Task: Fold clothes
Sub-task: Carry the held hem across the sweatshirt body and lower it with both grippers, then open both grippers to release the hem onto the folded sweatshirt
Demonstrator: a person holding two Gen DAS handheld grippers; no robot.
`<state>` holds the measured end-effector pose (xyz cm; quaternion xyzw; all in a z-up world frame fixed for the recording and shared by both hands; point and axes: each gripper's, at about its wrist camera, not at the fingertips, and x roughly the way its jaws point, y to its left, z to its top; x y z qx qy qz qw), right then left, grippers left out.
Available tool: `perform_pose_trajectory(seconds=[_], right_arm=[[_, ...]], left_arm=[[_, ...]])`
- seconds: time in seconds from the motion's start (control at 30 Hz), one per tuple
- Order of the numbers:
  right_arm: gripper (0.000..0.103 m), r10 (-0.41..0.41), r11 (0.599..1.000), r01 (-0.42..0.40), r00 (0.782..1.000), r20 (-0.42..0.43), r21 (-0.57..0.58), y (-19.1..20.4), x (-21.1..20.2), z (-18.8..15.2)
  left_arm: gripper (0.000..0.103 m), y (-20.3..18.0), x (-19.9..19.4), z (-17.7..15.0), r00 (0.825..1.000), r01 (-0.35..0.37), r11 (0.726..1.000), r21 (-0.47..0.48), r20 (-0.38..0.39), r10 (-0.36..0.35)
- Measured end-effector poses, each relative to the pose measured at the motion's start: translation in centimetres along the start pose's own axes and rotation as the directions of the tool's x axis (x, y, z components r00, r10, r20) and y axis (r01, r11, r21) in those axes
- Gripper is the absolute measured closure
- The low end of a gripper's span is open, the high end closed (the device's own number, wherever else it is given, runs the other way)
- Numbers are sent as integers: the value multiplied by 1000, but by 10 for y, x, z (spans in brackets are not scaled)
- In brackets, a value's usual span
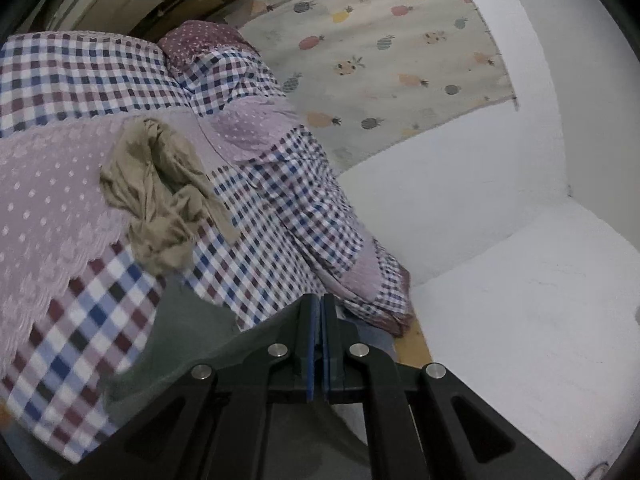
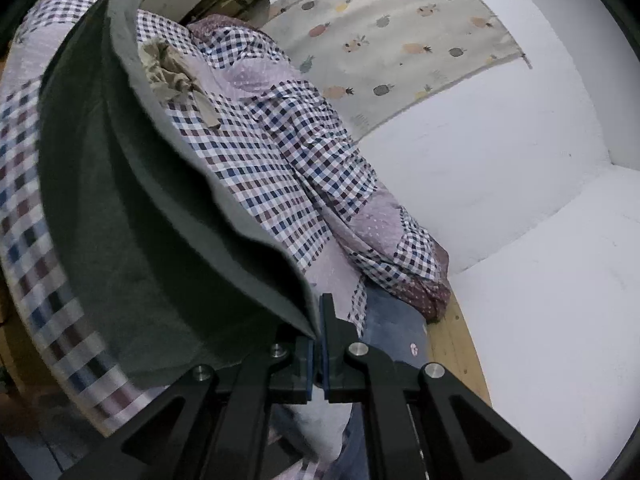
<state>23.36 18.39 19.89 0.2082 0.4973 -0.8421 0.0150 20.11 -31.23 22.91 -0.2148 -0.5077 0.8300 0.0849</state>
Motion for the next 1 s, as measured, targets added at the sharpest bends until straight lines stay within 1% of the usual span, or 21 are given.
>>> perform_pose_trajectory(seconds=[0.17, 0.27, 0.37, 0.47, 0.6, 0.67, 0.73, 0.77, 0.83, 0.87, 0.93, 1.0], right_arm=[[103, 23, 1000, -24, 999, -23, -17, -16, 62, 23], [103, 51, 999, -52, 997, -52, -17, -24, 108, 36], [103, 87, 996, -90, 992, -96, -18, -26, 158, 47], [103, 133, 990, -138, 979, -152, -24, -19, 215, 52], [103, 203, 977, -212, 952, -230, -18, -1, 283, 51], [103, 249, 965, -261, 932, -264, -9, 8, 316, 50], [103, 293, 952, -305, 911, -291, 4, 16, 344, 50], [103, 307, 948, -320, 902, -305, 8, 22, 354, 50], [103, 328, 939, -345, 885, -329, 9, 36, 372, 47], [103, 332, 936, -353, 879, -342, -1, 43, 377, 42], [103, 345, 928, -372, 864, -366, -5, 53, 390, 37], [103, 358, 923, -385, 852, -382, 7, 57, 399, 33]], left_arm=[[102, 6, 67, 30, 998, -69, 998, 9, -11, 69], [102, 13, 109, 42, 992, -120, 992, 38, -26, 121], [102, 27, 154, 50, 982, -177, 982, 62, -48, 180], [102, 43, 198, 50, 967, -239, 967, 94, -66, 245], [102, 72, 250, 45, 933, -335, 933, 133, -93, 348], [102, 88, 273, 42, 913, -378, 915, 143, -107, 394], [102, 102, 290, 40, 898, -405, 902, 151, -122, 424], [102, 107, 298, 39, 890, -416, 894, 168, -125, 438], [102, 113, 312, 38, 873, -438, 869, 232, -121, 472], [102, 116, 317, 37, 868, -442, 860, 253, -120, 482], [102, 119, 326, 34, 866, -439, 856, 272, -123, 484], [102, 123, 333, 28, 858, -451, 842, 295, -118, 500]])
